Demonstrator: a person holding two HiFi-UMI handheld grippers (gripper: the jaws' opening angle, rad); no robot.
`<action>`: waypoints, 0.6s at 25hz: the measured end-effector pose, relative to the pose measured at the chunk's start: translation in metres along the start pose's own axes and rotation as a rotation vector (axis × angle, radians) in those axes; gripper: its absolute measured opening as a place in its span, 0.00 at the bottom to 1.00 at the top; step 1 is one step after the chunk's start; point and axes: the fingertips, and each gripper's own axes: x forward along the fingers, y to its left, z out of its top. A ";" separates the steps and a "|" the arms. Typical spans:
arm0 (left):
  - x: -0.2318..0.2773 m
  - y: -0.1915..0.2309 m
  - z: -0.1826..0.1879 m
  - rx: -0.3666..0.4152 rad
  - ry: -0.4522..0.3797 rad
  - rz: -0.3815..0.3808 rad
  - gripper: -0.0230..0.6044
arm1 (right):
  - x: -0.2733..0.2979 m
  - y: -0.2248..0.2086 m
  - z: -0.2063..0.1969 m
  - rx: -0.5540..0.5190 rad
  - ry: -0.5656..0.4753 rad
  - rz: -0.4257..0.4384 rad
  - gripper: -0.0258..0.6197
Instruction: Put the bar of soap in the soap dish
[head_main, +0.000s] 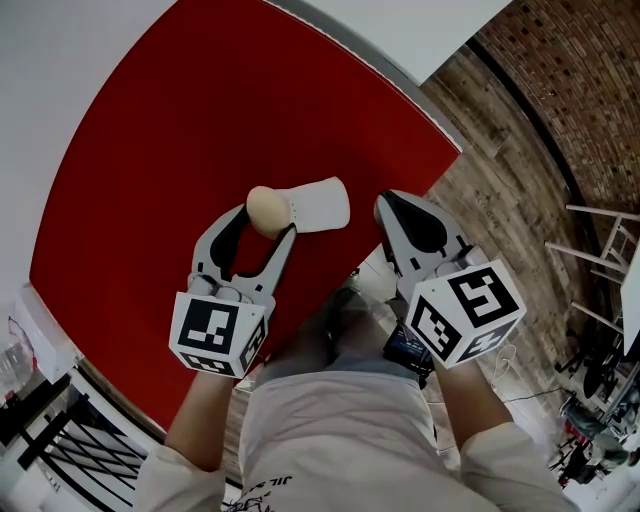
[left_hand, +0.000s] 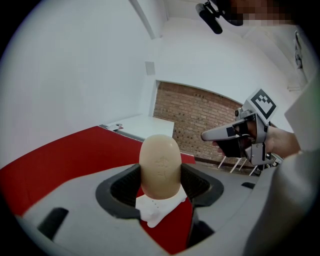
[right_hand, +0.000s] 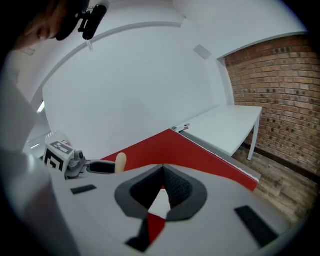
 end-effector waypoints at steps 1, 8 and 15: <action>0.001 0.001 -0.001 0.002 0.003 -0.003 0.45 | 0.001 0.000 -0.001 0.002 0.001 0.001 0.05; 0.010 0.002 -0.003 0.217 0.060 -0.126 0.45 | 0.008 -0.001 -0.004 0.011 0.010 0.007 0.05; 0.022 -0.009 -0.007 0.462 0.136 -0.302 0.45 | 0.006 -0.012 -0.011 0.027 0.019 -0.007 0.05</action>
